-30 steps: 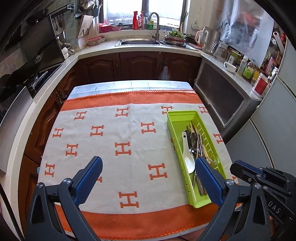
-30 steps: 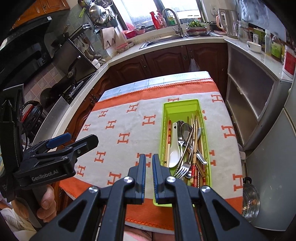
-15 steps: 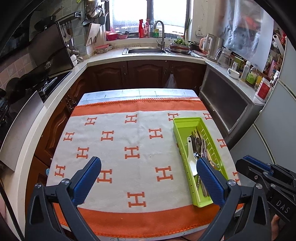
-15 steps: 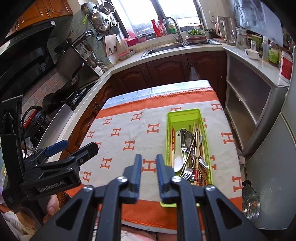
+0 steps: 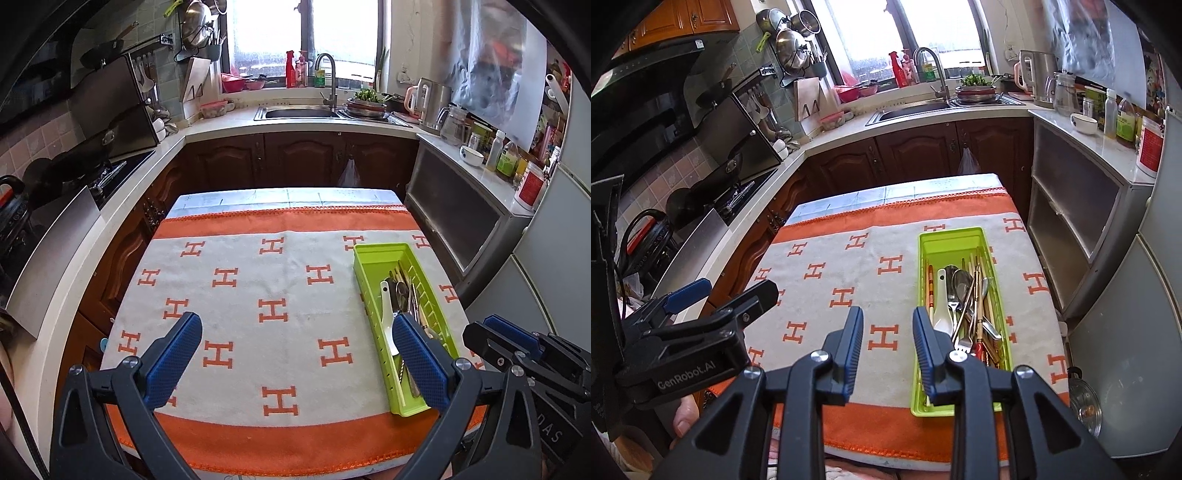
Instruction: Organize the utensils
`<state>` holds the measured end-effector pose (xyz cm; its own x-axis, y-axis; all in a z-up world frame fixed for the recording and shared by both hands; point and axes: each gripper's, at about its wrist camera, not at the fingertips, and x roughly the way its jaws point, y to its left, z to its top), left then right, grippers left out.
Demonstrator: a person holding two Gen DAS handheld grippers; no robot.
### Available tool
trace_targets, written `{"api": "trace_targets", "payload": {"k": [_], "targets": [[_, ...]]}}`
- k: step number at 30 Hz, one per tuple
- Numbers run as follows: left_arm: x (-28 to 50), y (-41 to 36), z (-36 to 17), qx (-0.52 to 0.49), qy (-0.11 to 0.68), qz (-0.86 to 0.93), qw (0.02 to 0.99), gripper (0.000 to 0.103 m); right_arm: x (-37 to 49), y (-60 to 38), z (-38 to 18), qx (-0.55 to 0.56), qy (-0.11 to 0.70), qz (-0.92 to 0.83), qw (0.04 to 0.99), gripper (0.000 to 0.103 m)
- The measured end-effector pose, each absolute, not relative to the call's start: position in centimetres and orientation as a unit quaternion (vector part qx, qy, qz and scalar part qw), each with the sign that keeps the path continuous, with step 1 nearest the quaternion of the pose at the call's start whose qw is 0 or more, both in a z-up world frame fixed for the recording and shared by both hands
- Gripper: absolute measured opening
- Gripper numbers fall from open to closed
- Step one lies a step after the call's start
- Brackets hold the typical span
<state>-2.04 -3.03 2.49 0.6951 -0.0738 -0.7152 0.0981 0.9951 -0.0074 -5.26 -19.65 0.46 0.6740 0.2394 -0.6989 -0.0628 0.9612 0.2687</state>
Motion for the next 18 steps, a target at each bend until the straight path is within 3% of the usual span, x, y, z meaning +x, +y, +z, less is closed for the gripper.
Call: {"api": "trace_targets", "payload": {"k": [18], "targets": [[-2.38, -3.32, 2.43, 0.021, 0.383, -0.043, 0.922, 0.102, -4.76, -19.17, -0.22, 0.112, 0.406, 0.079, 0.904, 0.028]]}}
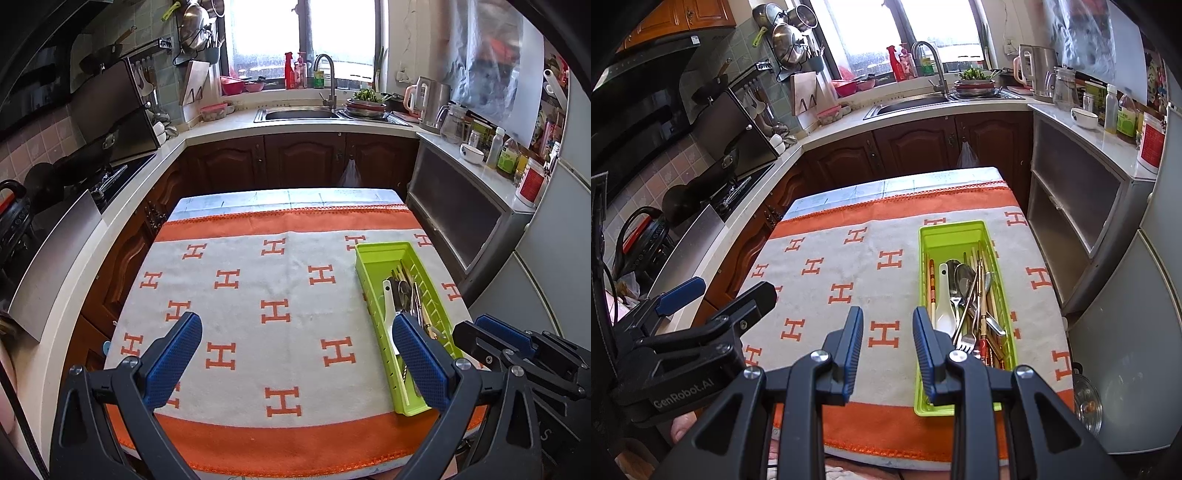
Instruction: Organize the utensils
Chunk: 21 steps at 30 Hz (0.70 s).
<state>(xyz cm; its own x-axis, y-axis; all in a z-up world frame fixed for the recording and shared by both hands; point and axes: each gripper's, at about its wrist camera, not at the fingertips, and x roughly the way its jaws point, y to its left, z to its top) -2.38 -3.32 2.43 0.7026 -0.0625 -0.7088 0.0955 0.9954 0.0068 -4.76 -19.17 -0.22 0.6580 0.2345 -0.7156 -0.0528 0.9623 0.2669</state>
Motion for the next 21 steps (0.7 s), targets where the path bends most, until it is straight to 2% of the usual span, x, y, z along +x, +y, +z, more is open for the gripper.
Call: {"api": "trace_targets", "payload": {"k": [21], "targets": [[-2.03, -2.89, 2.03, 0.018, 0.388, -0.044, 0.921, 0.102, -4.61, -18.93, -0.8, 0.112, 0.41, 0.075, 0.902, 0.028]]}}
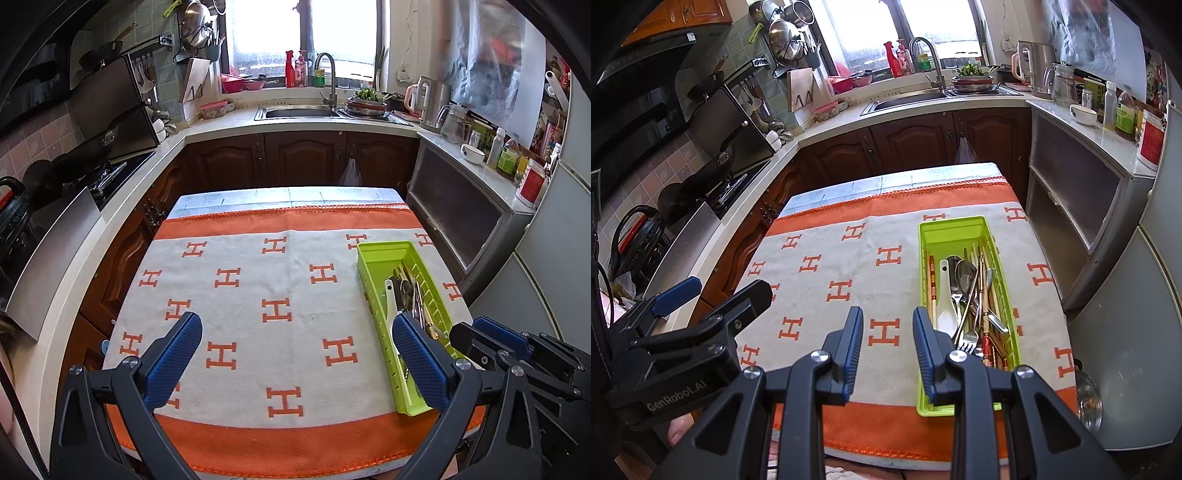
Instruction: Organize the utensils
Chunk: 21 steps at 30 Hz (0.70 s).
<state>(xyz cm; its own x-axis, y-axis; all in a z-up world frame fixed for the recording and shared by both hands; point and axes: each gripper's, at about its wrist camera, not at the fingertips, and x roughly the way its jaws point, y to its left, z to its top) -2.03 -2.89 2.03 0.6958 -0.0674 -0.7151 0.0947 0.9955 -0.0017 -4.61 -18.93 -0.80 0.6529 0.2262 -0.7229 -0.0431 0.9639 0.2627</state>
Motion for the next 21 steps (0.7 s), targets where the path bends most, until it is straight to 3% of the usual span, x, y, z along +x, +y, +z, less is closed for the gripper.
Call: {"api": "trace_targets", "payload": {"k": [21], "targets": [[-1.83, -2.67, 1.25, 0.01, 0.396, -0.044, 0.917, 0.102, -4.59, -18.73, -1.07, 0.111, 0.413, 0.073, 0.901, 0.028]]}}
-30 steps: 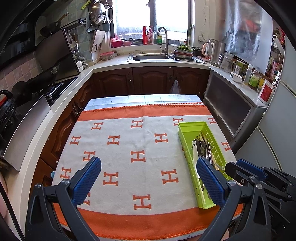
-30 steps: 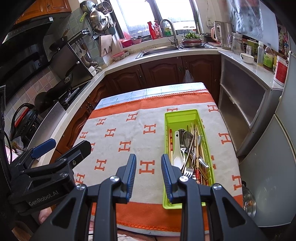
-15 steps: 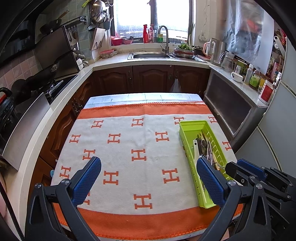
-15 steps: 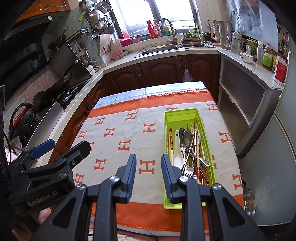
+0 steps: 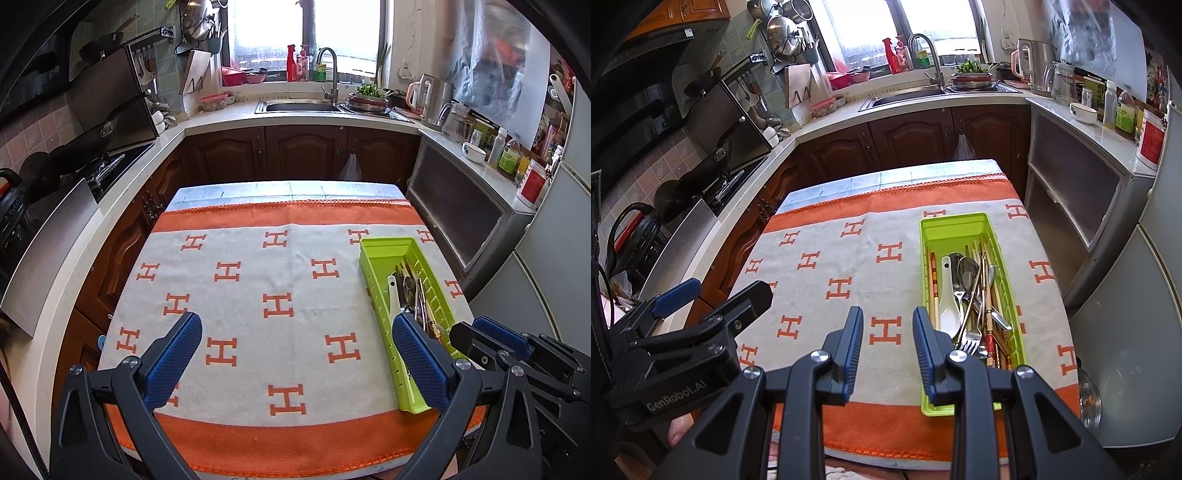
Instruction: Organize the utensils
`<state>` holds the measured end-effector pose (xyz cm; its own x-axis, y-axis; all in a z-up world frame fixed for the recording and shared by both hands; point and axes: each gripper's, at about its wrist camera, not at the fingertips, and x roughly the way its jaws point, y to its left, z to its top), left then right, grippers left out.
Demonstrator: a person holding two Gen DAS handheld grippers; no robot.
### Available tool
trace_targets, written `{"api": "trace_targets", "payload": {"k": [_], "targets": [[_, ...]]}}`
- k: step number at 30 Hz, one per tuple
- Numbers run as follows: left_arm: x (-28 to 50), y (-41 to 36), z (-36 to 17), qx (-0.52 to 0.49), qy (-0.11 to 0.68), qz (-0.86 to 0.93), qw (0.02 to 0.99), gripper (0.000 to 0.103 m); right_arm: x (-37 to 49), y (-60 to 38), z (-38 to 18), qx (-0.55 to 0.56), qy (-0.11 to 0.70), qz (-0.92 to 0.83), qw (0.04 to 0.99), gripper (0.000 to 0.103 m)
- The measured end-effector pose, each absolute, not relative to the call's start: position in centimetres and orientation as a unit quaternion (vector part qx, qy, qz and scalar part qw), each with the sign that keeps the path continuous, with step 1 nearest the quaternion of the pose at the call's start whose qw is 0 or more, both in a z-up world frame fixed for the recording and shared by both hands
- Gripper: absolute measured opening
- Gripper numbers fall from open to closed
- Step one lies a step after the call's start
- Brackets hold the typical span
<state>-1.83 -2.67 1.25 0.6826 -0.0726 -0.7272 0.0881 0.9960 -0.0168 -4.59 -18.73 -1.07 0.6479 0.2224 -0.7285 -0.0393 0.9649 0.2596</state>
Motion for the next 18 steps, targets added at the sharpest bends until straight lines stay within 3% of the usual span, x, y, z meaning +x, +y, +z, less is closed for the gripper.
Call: {"api": "trace_targets", "payload": {"k": [18], "targets": [[-1.05, -1.73, 0.52, -0.005, 0.413, -0.046, 0.91, 0.102, -4.33, -17.99, -1.66, 0.103, 0.428, 0.067, 0.896, 0.028]]}}
